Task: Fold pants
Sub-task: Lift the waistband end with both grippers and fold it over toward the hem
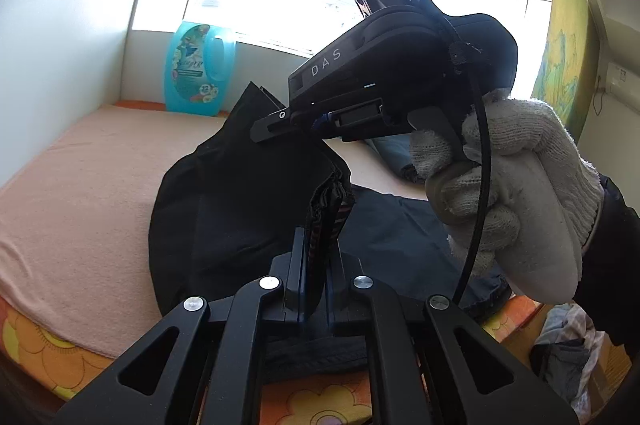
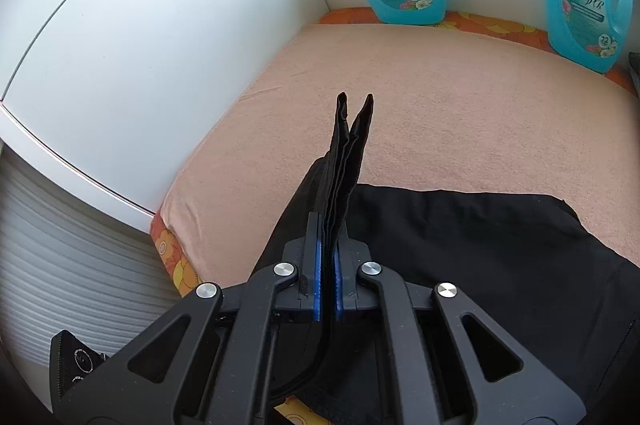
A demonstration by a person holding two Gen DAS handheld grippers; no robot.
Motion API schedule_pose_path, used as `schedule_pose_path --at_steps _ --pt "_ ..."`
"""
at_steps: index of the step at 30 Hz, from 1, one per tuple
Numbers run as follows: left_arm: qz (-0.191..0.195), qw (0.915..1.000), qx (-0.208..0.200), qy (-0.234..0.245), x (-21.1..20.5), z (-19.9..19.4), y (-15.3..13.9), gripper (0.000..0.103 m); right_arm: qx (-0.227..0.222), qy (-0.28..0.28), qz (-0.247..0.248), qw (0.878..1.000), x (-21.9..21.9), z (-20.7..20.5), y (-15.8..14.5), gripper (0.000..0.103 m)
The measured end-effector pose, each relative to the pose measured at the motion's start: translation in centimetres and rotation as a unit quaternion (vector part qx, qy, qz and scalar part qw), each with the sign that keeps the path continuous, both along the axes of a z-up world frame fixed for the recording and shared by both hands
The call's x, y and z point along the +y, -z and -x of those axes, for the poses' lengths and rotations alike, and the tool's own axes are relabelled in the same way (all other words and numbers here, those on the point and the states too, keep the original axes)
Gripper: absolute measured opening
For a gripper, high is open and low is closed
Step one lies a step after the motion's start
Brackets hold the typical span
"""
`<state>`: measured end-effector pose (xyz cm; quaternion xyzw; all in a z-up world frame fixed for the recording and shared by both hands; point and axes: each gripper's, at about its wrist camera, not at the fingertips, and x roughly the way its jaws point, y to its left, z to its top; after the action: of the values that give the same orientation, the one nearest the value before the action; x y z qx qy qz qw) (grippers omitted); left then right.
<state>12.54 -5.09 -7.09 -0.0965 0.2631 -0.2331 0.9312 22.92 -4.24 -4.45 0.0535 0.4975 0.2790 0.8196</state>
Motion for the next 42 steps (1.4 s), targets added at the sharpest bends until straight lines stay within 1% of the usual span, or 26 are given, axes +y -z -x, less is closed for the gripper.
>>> schedule_pose_path --at_steps 6,10,18,22,25,34,37,38,42 --pt "0.002 0.9989 0.004 0.047 -3.7 -1.4 0.3 0.006 -0.003 0.039 0.008 0.999 -5.3 0.9 0.2 0.005" --pt "0.006 0.9970 0.006 0.077 -6.2 -0.7 0.3 0.006 -0.008 0.063 0.013 0.998 -8.7 1.5 0.0 0.005" --pt "0.003 0.9914 0.006 0.131 -10.5 -1.5 0.1 0.006 -0.017 0.107 0.019 0.994 -14.9 3.1 -0.2 0.005" --pt "-0.001 0.9876 0.010 0.156 -12.5 -2.3 0.6 0.006 -0.016 0.129 0.022 0.991 -17.9 4.0 0.1 0.005" --pt "-0.001 0.9842 0.012 0.176 -14.4 -1.7 0.5 0.006 -0.019 0.146 0.027 0.989 -20.0 4.6 0.1 0.005" --pt "-0.013 0.9720 0.011 0.235 -20.3 -1.7 0.6 0.006 -0.014 0.199 0.032 0.979 -26.8 6.4 0.6 0.005" --pt "-0.018 0.9683 0.015 0.249 -22.0 -2.4 1.0 0.006 -0.010 0.215 0.031 0.976 -28.8 6.8 1.1 0.005" --pt "-0.020 0.9671 0.015 0.253 -22.5 -2.0 1.0 0.006 -0.009 0.218 0.031 0.975 -29.3 6.9 1.3 0.005" --pt "-0.027 0.9633 0.019 0.266 -24.1 -2.4 1.3 0.006 -0.002 0.231 0.028 0.973 -31.3 7.3 2.0 0.005"
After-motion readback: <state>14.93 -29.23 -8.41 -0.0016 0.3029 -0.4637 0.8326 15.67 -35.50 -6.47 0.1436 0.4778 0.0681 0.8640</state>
